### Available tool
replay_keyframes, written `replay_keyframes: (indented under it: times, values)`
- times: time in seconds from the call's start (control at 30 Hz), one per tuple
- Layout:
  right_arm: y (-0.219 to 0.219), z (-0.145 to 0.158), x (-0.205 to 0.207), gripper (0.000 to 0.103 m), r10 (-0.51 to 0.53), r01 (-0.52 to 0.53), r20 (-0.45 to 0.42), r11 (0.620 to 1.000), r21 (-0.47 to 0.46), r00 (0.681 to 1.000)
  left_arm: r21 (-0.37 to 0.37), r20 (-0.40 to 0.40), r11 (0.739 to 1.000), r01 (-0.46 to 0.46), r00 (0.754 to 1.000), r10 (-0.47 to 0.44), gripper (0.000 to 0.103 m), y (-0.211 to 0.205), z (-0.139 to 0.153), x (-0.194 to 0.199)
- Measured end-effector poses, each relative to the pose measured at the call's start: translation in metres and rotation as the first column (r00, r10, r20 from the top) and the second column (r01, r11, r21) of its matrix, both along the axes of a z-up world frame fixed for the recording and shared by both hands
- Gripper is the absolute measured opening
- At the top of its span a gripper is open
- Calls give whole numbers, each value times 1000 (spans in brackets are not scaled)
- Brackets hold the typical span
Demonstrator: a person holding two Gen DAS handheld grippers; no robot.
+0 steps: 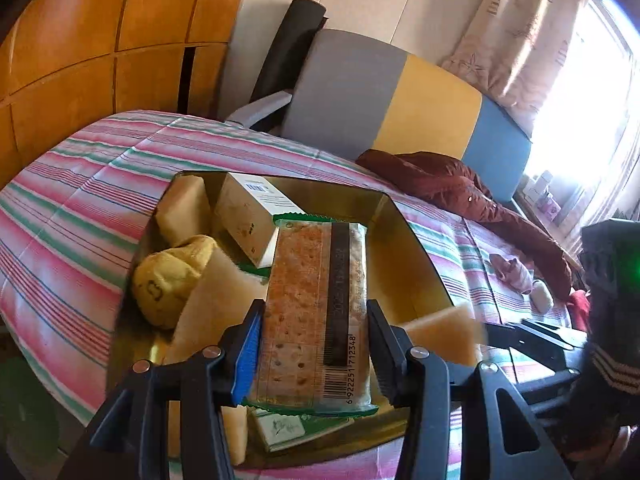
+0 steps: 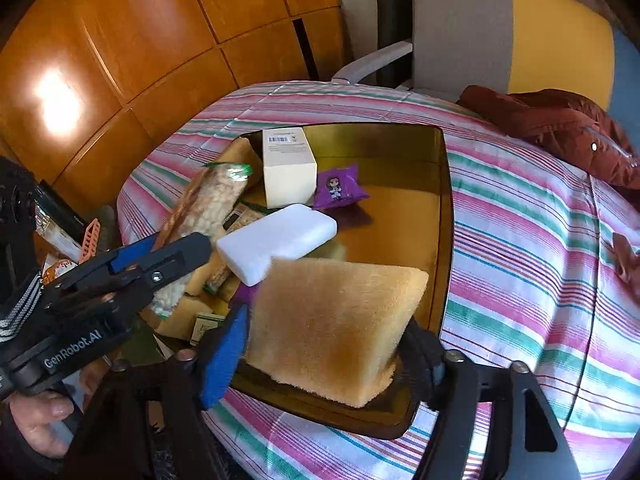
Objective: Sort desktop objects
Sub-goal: 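Carry the cracker packet and sponge over the gold tray and open both tools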
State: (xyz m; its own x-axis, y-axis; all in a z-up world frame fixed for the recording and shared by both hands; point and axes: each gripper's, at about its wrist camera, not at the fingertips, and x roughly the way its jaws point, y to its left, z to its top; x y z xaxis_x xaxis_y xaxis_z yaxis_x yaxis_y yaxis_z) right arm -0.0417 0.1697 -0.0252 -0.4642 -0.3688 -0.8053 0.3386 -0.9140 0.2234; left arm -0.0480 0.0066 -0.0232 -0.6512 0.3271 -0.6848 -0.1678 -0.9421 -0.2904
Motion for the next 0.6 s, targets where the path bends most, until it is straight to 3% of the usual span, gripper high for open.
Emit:
replay_keyframes:
  times: [0.13,0.33,0.6]
  values:
    - [5,-2,3,88,-25,26,5,1000,-14,1000,8,32,1000,27,999,-27,49,9,-10,-6]
    - [17,-2,11,90,-80,80,-9,997,-23,997,31,23,998,50,998,-51,52,12,-12,-5]
    - [30,4,21,95,-143,143,-51,990,-8,988,-43,-3,999,28,1000,-29,52,13,-3,7]
